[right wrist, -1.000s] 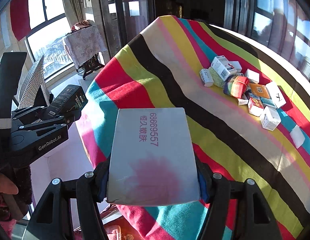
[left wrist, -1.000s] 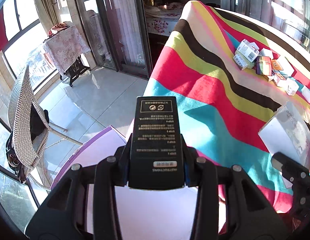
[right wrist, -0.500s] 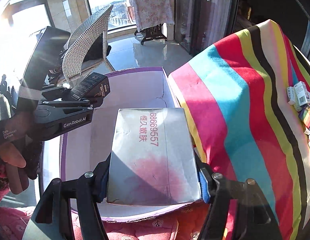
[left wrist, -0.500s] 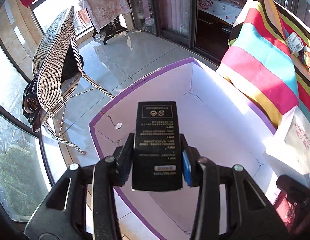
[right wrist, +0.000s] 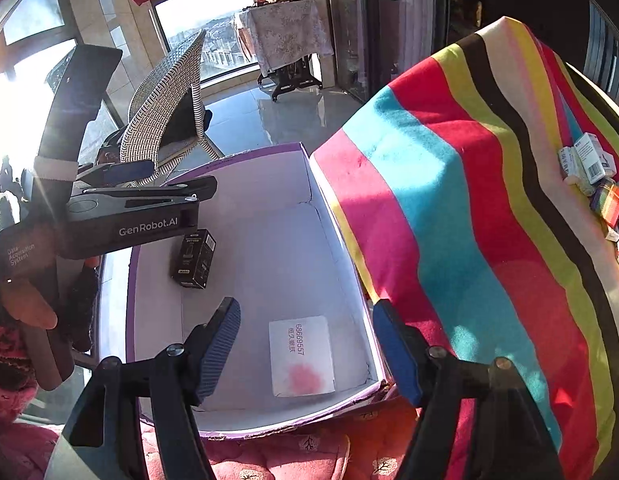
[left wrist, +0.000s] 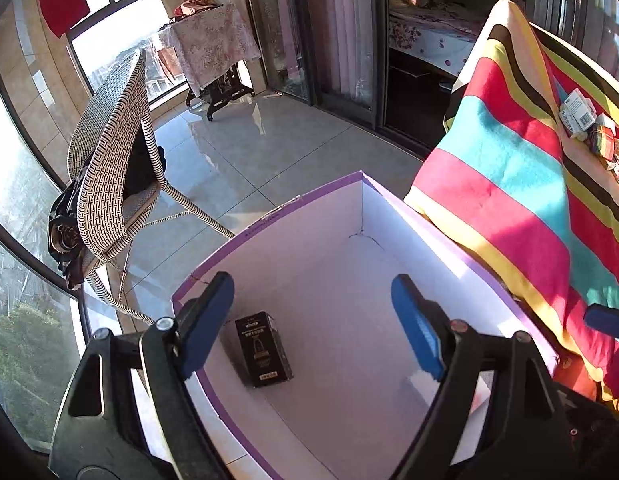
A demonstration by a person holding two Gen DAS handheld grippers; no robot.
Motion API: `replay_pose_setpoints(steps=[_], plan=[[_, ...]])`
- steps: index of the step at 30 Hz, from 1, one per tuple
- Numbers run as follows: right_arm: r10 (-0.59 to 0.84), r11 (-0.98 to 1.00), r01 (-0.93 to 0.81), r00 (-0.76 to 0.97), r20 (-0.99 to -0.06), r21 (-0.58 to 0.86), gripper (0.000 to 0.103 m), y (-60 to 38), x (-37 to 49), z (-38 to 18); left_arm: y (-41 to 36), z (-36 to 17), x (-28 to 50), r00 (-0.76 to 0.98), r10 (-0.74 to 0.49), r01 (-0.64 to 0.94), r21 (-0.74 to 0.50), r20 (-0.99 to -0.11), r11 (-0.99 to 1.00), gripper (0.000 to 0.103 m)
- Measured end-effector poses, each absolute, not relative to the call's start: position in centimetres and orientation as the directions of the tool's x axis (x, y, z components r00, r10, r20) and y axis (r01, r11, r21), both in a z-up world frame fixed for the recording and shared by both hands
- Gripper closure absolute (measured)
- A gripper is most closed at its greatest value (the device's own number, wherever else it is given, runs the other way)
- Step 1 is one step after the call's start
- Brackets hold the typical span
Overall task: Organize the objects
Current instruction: 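Open both tools to drop the black and white boxes into the cardboard box, then return both tools to the table toward the foam block and white cube box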
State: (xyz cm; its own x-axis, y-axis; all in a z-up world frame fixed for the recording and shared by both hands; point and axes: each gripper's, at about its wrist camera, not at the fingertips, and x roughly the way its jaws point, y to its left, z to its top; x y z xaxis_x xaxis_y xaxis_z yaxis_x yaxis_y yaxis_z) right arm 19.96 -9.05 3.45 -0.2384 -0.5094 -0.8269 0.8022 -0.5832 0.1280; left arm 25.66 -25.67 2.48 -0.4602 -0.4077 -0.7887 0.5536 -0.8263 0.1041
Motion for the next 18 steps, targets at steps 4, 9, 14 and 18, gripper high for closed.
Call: replay_pose_setpoints(steps=[4,9,14,18], plan=[[-0.489,-0.666,0.732,-0.287,-0.824,0.140,0.032,-5.6,17.6,3.9,-22.4,3.6,23.1,-0.509,-0.378,0.479,0.110,-0.774,-0.871,0.016],[-0.458,-0.803,0.558,-0.355,-0.815,0.208,0.032,1.0,13.3,4.5,-15.8,5.2,19.1,-0.595,-0.269,0.305,0.097,-0.757,-0.947,0.013],[-0.379,-0.900,0.380,-0.441,-0.814,0.213,0.031,9.0,11.4,4.5,-7.6,6.3,15.6,-0.647,-0.157,0.107,0.115,-0.746,-0.988,0.012],[-0.298,-0.948,0.247,-0.485,-0.822,0.198,0.030,14.5,10.7,3.7,-1.6,6.8,13.5,-0.671,-0.075,-0.030,0.128,-0.737,-0.991,0.010]])
